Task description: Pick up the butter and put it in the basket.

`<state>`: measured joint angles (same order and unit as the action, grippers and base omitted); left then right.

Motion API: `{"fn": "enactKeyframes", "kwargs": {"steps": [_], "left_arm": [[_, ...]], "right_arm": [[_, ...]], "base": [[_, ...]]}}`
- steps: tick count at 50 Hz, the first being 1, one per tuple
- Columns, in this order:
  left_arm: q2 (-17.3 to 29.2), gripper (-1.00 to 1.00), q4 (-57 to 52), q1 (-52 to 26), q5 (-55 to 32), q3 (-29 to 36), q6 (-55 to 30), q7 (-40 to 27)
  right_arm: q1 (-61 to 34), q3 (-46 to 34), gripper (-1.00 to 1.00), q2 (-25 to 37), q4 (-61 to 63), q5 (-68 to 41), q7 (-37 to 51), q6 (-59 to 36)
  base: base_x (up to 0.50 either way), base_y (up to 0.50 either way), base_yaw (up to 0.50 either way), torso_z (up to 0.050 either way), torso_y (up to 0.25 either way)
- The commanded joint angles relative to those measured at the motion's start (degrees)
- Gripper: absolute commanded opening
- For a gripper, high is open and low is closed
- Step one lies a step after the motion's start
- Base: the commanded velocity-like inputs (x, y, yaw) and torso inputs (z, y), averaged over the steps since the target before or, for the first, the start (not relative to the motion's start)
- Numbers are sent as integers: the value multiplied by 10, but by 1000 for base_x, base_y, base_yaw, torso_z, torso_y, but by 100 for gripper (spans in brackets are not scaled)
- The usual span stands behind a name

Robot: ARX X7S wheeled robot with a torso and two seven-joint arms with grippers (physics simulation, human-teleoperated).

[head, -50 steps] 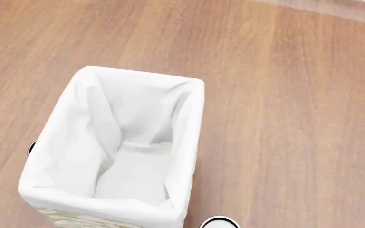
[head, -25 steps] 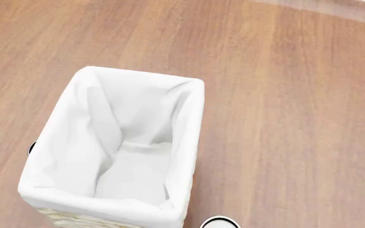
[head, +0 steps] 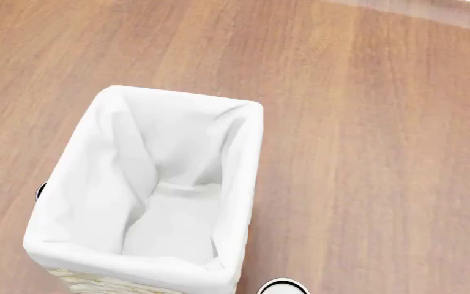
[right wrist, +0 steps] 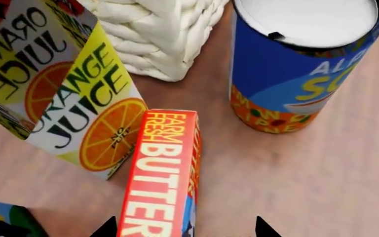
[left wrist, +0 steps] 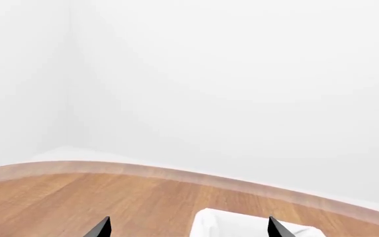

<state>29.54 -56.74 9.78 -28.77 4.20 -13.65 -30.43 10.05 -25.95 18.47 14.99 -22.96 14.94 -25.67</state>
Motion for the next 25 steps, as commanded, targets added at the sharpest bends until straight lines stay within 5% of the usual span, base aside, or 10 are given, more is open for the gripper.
{"fn": "enactKeyframes", "kwargs": {"steps": [1,24,25], "left_arm": [[-5,100,11,-1,-14,-5,30,23],[2,100,13,1,-16,-2,38,19],[2,100,13,0,-16,-2,38,18]], "right_arm": [[-6,5,100,-10,-13,-2,-12,2],[-9,-6,100,-11,-23,-6,-13,2],[-9,-6,-100,-11,-23,-6,-13,2]], "base": [[0,0,0,0,0],[0,0,0,0,0],[0,0,0,0,0]]}}
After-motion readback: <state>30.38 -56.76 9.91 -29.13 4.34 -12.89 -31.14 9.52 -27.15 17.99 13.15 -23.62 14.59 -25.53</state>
